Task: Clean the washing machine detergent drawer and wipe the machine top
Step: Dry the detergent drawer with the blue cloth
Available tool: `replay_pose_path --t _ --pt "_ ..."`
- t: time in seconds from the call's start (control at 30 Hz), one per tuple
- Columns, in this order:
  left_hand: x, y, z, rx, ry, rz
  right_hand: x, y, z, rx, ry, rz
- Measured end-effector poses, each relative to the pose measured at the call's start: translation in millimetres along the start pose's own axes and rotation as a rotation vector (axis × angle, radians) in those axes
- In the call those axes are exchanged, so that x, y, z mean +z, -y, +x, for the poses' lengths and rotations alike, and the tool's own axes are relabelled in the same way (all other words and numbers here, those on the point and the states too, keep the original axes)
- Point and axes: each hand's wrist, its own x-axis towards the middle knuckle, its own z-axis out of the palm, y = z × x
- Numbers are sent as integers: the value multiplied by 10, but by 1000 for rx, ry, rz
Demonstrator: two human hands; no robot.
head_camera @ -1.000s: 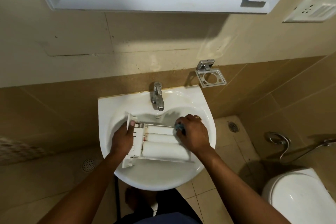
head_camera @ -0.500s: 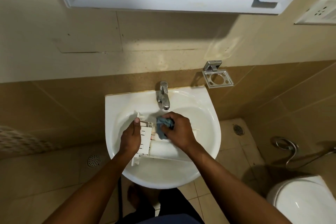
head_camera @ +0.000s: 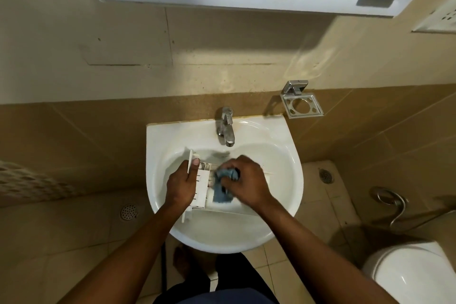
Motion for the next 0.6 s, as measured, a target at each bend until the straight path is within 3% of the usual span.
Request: replay_pose_path --t 0.07,0.17,0.27,0.43,0.6 --pt "14 -27 -13 3 -1 22 98 -3 160 -10 -36 -92" --pt "31 -17 -1 -8 -16 36 297 -7 183 -107 120 -250" --pt "31 47 -1 11 -20 46 107 -152 164 -98 105 -348" --pt "21 56 -58 64 -32 32 -483 -663 251 329 79 -355" --pt "-46 80 -167 233 -66 65 -635 -960 311 499 56 -244"
